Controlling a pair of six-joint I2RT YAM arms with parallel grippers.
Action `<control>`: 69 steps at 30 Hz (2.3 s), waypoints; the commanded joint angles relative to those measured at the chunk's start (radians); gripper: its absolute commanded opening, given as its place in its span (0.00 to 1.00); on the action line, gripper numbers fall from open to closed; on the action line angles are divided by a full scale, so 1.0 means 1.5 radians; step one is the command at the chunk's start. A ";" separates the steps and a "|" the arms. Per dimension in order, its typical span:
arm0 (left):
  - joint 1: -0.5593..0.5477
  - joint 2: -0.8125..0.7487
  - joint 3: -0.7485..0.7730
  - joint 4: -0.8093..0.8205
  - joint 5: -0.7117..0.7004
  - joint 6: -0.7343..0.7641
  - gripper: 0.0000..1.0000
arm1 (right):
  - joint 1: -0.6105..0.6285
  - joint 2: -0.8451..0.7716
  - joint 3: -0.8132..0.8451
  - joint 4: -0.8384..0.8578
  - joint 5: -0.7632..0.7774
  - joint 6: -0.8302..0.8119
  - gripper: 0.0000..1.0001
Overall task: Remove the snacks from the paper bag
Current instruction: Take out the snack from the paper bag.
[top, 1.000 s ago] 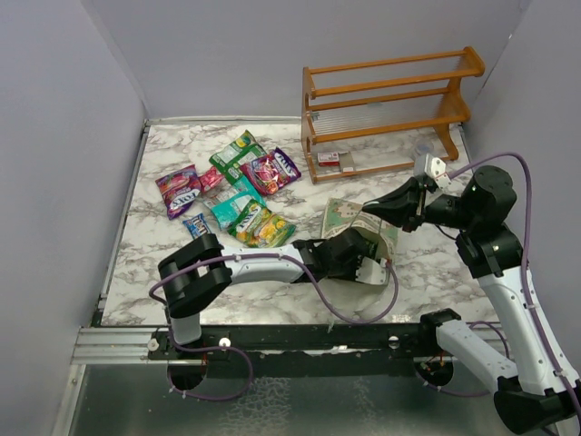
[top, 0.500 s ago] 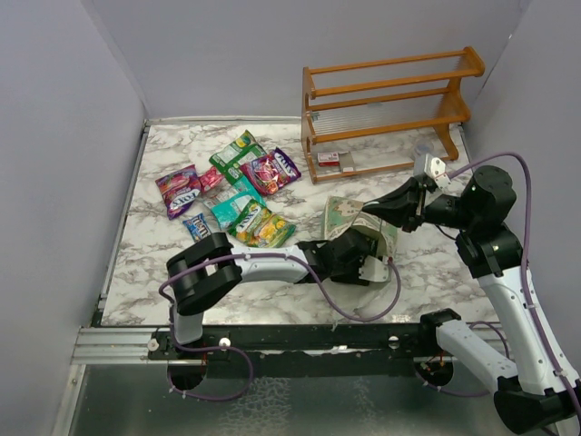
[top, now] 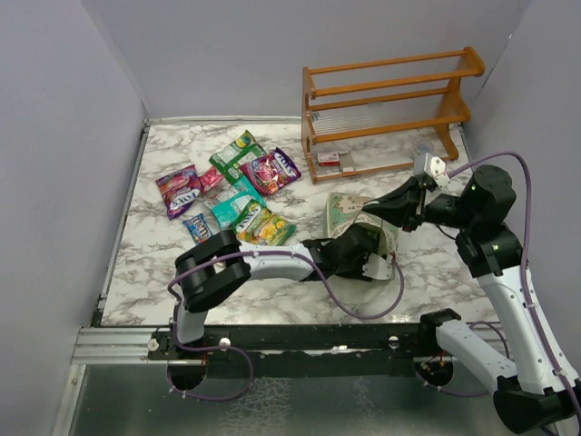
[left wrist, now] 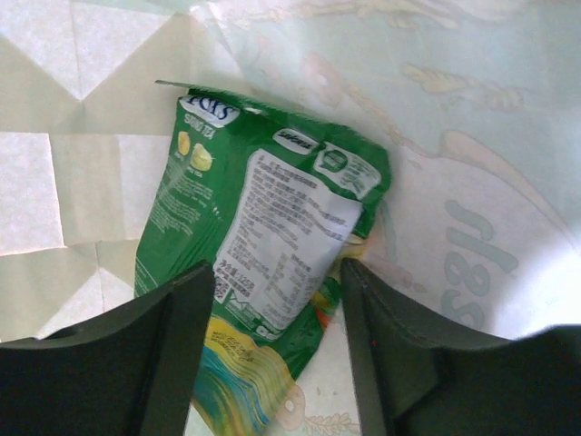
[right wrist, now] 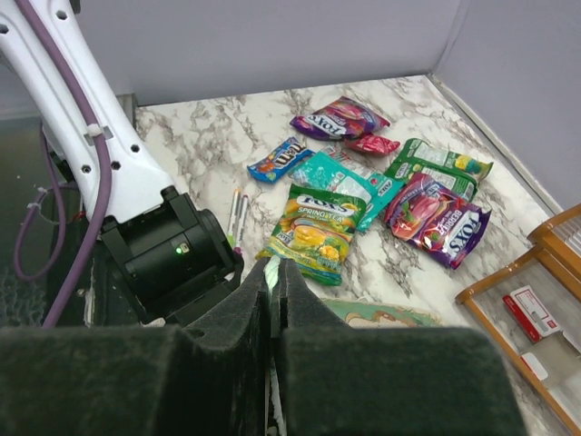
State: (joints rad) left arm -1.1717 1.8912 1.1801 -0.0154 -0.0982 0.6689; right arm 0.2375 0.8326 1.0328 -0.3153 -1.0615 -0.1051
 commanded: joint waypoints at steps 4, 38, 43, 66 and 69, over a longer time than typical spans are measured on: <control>0.009 0.041 -0.001 0.095 -0.118 0.026 0.48 | 0.001 -0.004 0.022 0.035 -0.013 0.009 0.02; -0.021 -0.219 -0.071 0.042 0.011 -0.137 0.00 | 0.001 0.001 -0.024 0.044 0.083 0.008 0.02; -0.043 -0.285 -0.091 0.035 0.008 -0.134 0.00 | 0.001 -0.005 -0.027 0.043 0.123 0.010 0.02; -0.062 -0.508 -0.006 -0.014 -0.025 -0.201 0.00 | 0.001 -0.027 -0.025 0.051 0.379 0.068 0.02; -0.062 -0.533 0.027 -0.011 0.009 -0.206 0.00 | 0.001 -0.020 -0.021 0.057 0.404 0.086 0.02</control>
State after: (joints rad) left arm -1.2587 1.1667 1.1316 -0.0921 -0.1543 0.3901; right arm 0.2375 0.8005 0.9936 -0.2695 -0.5625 -0.0254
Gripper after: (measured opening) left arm 0.010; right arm 0.020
